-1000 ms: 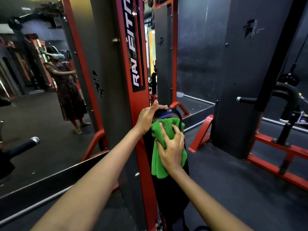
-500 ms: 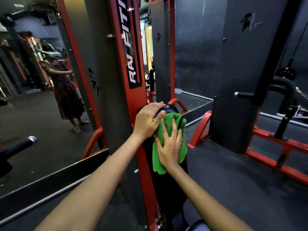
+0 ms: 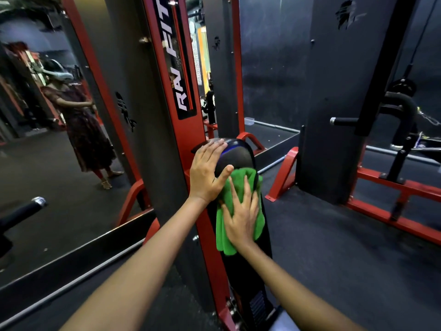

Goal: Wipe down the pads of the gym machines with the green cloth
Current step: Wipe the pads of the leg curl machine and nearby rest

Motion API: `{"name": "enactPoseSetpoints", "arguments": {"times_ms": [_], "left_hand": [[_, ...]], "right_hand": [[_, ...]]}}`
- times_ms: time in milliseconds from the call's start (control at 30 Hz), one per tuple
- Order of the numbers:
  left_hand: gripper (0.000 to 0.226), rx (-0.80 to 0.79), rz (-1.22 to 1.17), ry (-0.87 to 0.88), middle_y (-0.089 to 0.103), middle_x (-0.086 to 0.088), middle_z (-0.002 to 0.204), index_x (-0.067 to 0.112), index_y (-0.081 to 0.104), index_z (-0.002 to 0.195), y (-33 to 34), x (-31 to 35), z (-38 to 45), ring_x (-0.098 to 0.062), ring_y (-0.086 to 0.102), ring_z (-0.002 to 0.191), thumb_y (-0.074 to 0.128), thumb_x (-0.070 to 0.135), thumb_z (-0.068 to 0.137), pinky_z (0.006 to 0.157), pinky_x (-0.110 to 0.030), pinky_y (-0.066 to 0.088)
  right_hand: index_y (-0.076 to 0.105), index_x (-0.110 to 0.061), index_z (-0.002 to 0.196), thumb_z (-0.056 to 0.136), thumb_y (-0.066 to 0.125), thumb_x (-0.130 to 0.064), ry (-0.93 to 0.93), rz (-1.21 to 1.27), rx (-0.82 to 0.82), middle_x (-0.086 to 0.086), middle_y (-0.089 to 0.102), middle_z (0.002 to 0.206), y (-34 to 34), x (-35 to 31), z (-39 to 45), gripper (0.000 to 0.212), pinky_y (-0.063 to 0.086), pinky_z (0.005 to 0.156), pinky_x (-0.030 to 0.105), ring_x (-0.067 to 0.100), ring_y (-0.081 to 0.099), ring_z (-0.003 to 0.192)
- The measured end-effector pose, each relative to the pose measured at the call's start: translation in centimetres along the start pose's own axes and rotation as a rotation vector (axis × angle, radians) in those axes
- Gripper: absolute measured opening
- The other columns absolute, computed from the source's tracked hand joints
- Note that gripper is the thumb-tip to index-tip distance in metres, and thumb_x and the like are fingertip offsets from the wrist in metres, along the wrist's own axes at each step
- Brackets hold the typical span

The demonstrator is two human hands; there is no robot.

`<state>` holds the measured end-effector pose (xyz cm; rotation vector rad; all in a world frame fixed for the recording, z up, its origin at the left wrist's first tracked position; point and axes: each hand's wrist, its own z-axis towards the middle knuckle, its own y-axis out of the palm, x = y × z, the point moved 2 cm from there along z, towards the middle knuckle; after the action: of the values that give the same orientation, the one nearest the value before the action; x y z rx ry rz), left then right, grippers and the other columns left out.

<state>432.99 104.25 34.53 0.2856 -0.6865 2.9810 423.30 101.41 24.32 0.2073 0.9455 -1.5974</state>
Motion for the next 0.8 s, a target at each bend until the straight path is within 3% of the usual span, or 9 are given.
{"name": "enactPoseSetpoints", "arguments": {"times_ms": [100, 167, 233, 300, 400, 500, 600, 700, 800], "left_hand": [[0.074, 0.002, 0.013, 0.015, 0.057, -0.009, 0.132, 0.006, 0.059, 0.127, 0.1, -0.2, -0.2, -0.025, 0.045, 0.128, 0.026, 0.063, 0.095, 0.109, -0.04, 0.033], [0.07, 0.014, 0.032, 0.022, 0.058, -0.009, 0.131, 0.006, 0.06, 0.125, 0.3, -0.3, -0.2, -0.025, 0.046, 0.126, 0.027, 0.06, 0.096, 0.108, -0.042, 0.035], [0.066, 0.039, 0.042, 0.022, 0.059, -0.009, 0.13, 0.006, 0.061, 0.124, 0.4, -0.4, -0.1, -0.025, 0.047, 0.125, 0.027, 0.056, 0.098, 0.107, -0.043, 0.037], [0.064, 0.059, 0.045, 0.032, 0.059, -0.009, 0.129, 0.005, 0.062, 0.124, 0.4, -0.4, -0.1, -0.025, 0.047, 0.125, 0.026, 0.052, 0.099, 0.106, -0.042, 0.037], [0.062, 0.068, 0.039, 0.043, 0.059, -0.009, 0.129, 0.005, 0.062, 0.124, 0.5, -0.5, -0.1, -0.025, 0.047, 0.125, 0.025, 0.049, 0.1, 0.107, -0.041, 0.036], [0.062, 0.076, 0.039, 0.043, 0.059, -0.008, 0.129, 0.006, 0.062, 0.123, 0.6, -0.6, -0.1, -0.025, 0.048, 0.124, 0.024, 0.05, 0.1, 0.107, -0.039, 0.035], [0.063, 0.072, 0.039, 0.045, 0.06, -0.007, 0.129, 0.006, 0.063, 0.123, 0.6, -0.7, -0.2, -0.025, 0.048, 0.124, 0.024, 0.051, 0.1, 0.108, -0.037, 0.035], [0.064, 0.08, 0.04, 0.045, 0.061, -0.008, 0.127, 0.006, 0.063, 0.122, 0.5, -0.5, -0.1, -0.025, 0.049, 0.122, 0.024, 0.052, 0.1, 0.107, -0.034, 0.034], [0.063, 0.089, 0.032, 0.048, 0.061, -0.008, 0.127, 0.006, 0.063, 0.122, 0.5, -0.5, -0.1, -0.026, 0.05, 0.121, 0.025, 0.051, 0.1, 0.107, -0.031, 0.032]], "right_hand": [[0.035, -0.031, 0.146, 0.091, 0.032, -0.062, 0.276, 0.027, 0.023, 0.008, 0.028, 0.154, 1.0, 3.1, -3.5, 0.063, 0.032, 0.107, 0.055, 0.04, 0.034, 0.132], [0.038, -0.026, 0.145, 0.092, 0.039, -0.058, 0.556, 0.111, 0.031, 0.004, 0.023, 0.157, 1.1, 3.5, -2.1, 0.061, 0.027, 0.11, 0.053, 0.035, 0.025, 0.138], [0.035, -0.03, 0.146, 0.096, 0.043, -0.049, 0.701, 0.132, 0.06, 0.0, 0.018, 0.158, 0.6, 2.0, 0.9, 0.054, 0.022, 0.112, 0.048, 0.032, 0.019, 0.14], [0.031, -0.034, 0.146, 0.096, 0.044, -0.045, 0.631, 0.119, 0.09, -0.002, 0.015, 0.159, -0.2, -0.6, 3.6, 0.053, 0.018, 0.111, 0.047, 0.029, 0.017, 0.141], [0.027, -0.037, 0.147, 0.094, 0.047, -0.04, 0.37, 0.073, 0.096, 0.0, 0.018, 0.158, 0.0, -2.7, 3.4, 0.057, 0.021, 0.11, 0.05, 0.03, 0.023, 0.139], [0.035, -0.032, 0.145, 0.09, 0.037, -0.054, 0.267, 0.04, 0.092, 0.003, 0.027, 0.155, 1.6, -1.2, -1.8, 0.059, 0.026, 0.108, 0.05, 0.035, 0.032, 0.134], [0.043, -0.022, 0.142, 0.088, 0.027, -0.068, 0.639, 0.105, 0.109, 0.001, 0.026, 0.156, 2.6, 2.2, -4.8, 0.074, 0.025, 0.111, 0.052, 0.034, 0.027, 0.138], [0.029, -0.034, 0.148, 0.095, 0.03, -0.059, 1.124, 0.266, 0.087, -0.004, 0.013, 0.159, 2.1, 2.8, -1.8, 0.058, 0.018, 0.111, 0.05, 0.031, 0.017, 0.141], [0.023, -0.04, 0.148, 0.097, 0.032, -0.055, 1.104, 0.338, 0.127, -0.003, 0.011, 0.159, 0.8, 0.4, 2.1, 0.054, 0.017, 0.11, 0.051, 0.032, 0.018, 0.139]]}}
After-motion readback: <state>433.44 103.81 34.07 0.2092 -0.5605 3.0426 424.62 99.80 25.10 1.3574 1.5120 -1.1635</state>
